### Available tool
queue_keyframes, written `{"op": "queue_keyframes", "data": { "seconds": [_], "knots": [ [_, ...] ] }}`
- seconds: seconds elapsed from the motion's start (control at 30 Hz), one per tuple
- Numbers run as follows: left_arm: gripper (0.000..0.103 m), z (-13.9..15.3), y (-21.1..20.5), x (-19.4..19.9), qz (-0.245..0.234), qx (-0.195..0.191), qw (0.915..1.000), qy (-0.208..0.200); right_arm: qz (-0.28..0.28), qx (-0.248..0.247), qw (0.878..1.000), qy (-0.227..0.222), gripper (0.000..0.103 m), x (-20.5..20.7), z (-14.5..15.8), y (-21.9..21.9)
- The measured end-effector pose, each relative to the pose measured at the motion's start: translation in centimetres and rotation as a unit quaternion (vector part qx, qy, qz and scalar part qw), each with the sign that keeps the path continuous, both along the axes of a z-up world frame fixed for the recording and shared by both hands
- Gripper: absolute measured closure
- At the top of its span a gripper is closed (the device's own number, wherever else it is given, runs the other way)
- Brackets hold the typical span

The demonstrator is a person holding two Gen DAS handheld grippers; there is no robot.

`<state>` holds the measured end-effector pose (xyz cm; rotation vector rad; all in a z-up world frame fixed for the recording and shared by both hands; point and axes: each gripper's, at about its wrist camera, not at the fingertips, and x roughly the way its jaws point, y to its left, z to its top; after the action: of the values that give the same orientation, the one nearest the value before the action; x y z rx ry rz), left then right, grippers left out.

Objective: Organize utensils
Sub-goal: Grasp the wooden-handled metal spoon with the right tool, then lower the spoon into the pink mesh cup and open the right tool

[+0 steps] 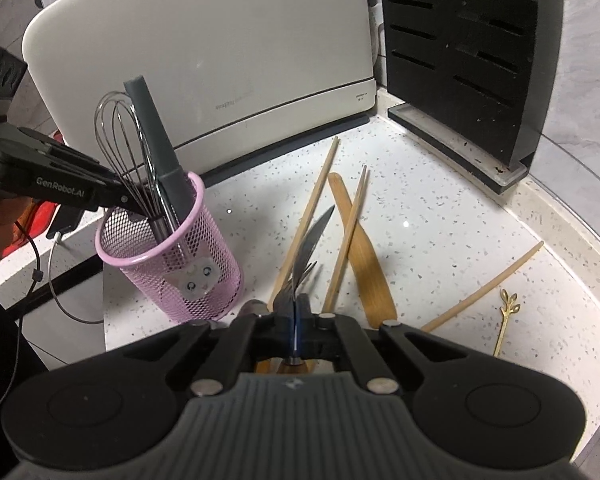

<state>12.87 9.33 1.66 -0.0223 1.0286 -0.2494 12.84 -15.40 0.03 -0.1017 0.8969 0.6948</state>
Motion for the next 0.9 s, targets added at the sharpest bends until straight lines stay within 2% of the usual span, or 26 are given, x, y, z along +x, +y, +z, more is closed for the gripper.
{"op": "queue_keyframes", "data": {
  "seconds": [0.33,0.57,0.73,0.9],
  "knots": [
    [0.09,-0.1,-0.2,0.1,0.0,0.0,1.0,0.001,-0.02,0.045,0.998,-0.046,0.103,-0.4,2.8,-0.8],
    [0.09,-0.1,-0.4,0.1,0.0,0.002,1.0,0.0,-0.044,0.104,0.989,-0.094,0.103,-0.5,5.3,-0.6],
    [0.09,-0.2,-0.3,0.1,-0.002,0.001,1.0,0.001,-0.058,0.14,0.982,-0.112,0.103,0.0,6.0,-0.1],
    [0.09,-0.3,-0.3,0.1,-0.005,0.001,1.0,0.002,-0.056,0.153,0.98,-0.116,0.103,0.3,6.3,1.1]
  ]
}}
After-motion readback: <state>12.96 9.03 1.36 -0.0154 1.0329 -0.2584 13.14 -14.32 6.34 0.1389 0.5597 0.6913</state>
